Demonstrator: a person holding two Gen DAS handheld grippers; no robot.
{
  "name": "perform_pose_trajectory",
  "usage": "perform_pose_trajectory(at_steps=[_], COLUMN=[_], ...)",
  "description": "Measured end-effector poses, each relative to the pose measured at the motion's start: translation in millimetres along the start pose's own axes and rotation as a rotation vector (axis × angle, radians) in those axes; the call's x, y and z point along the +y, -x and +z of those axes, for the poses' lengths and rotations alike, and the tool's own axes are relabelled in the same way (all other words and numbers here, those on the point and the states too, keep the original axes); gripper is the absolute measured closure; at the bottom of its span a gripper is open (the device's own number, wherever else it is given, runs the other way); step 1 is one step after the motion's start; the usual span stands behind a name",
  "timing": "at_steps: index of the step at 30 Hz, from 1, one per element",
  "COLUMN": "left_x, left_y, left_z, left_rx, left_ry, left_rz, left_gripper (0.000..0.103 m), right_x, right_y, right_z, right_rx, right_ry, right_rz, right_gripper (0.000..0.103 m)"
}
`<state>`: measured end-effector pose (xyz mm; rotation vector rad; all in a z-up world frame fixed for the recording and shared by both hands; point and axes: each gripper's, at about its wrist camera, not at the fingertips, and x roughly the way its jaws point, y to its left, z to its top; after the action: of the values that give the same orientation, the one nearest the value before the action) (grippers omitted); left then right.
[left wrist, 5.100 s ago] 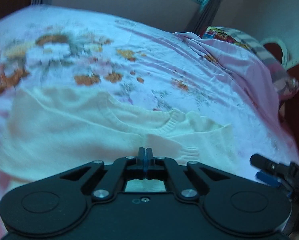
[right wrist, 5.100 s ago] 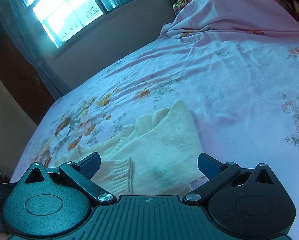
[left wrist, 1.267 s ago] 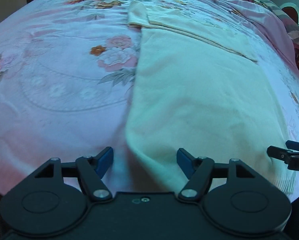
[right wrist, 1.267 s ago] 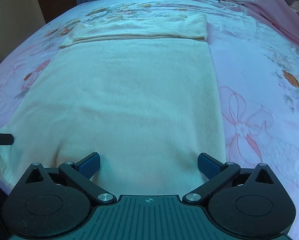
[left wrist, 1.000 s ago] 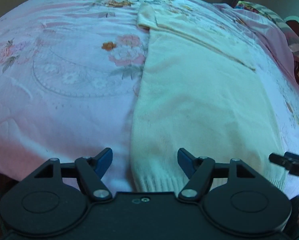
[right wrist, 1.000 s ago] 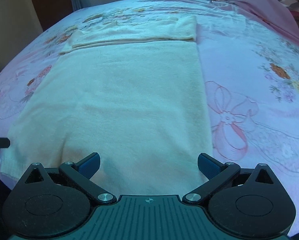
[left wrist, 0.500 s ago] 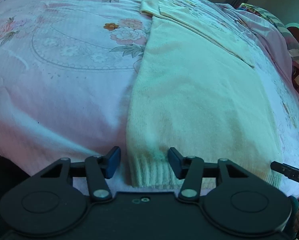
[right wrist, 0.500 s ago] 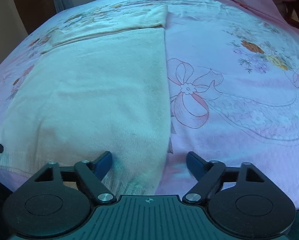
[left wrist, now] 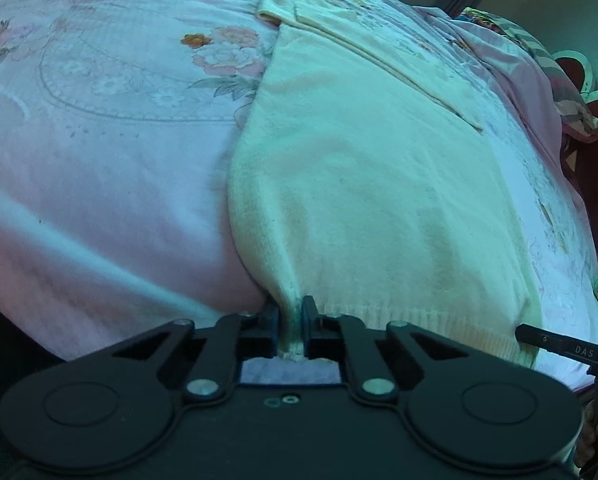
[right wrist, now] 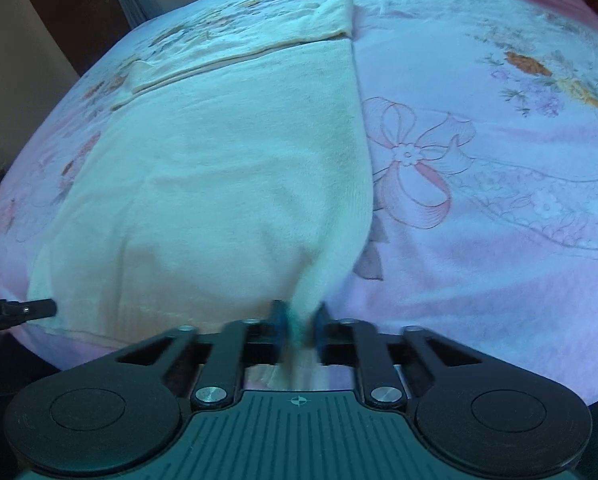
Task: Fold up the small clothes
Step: 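Lift the hem with both grippers and fold it toward the collar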
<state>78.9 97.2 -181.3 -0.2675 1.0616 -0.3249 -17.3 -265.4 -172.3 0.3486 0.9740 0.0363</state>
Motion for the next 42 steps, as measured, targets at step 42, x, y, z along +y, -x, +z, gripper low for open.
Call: perform_pose_trajectory(at_steps=[42], left_x=[-75.3], left_y=[-30.8], left_z=[202.3], left_rx=[-0.323], left_ry=[-0.126], left_rz=[-0.038], left_gripper=[0.096], right_x=[-20.6], right_y=[-17.8], right_z=[192.1], right_rx=[-0.322], right_ry=[-0.264], right_rz=[0.217], right_gripper=[0.094])
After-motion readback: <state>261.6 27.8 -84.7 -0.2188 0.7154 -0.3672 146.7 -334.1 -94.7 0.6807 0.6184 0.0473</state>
